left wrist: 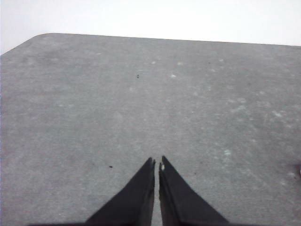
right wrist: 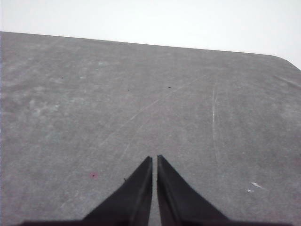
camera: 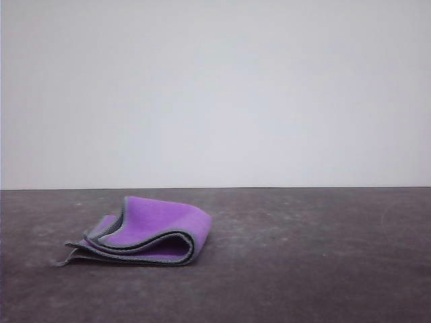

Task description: Fold clothes

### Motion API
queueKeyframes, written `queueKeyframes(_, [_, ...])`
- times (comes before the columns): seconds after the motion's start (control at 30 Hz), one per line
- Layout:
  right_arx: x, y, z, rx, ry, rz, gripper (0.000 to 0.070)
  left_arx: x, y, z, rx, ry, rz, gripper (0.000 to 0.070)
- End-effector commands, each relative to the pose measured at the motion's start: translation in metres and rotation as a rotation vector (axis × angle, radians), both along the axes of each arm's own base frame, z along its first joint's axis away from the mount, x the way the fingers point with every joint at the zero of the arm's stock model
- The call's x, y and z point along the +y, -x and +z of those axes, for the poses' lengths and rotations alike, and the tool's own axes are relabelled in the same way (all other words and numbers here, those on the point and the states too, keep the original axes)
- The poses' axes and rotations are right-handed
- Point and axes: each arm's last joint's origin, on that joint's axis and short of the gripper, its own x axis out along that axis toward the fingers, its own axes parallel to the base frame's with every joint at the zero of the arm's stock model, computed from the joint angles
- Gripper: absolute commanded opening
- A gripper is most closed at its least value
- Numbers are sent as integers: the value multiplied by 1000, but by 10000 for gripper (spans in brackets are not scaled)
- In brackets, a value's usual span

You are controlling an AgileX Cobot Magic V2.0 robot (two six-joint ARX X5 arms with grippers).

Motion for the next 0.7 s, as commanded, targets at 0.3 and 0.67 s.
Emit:
queueKeyframes(0.3, [0, 0, 0, -10, -10, -4, 16, 0, -1, -6, 26, -2, 3, 5])
queueKeyframes(0.67, [0, 0, 0, -10, -10, -4, 16, 0, -1, -6, 26, -2, 3, 5])
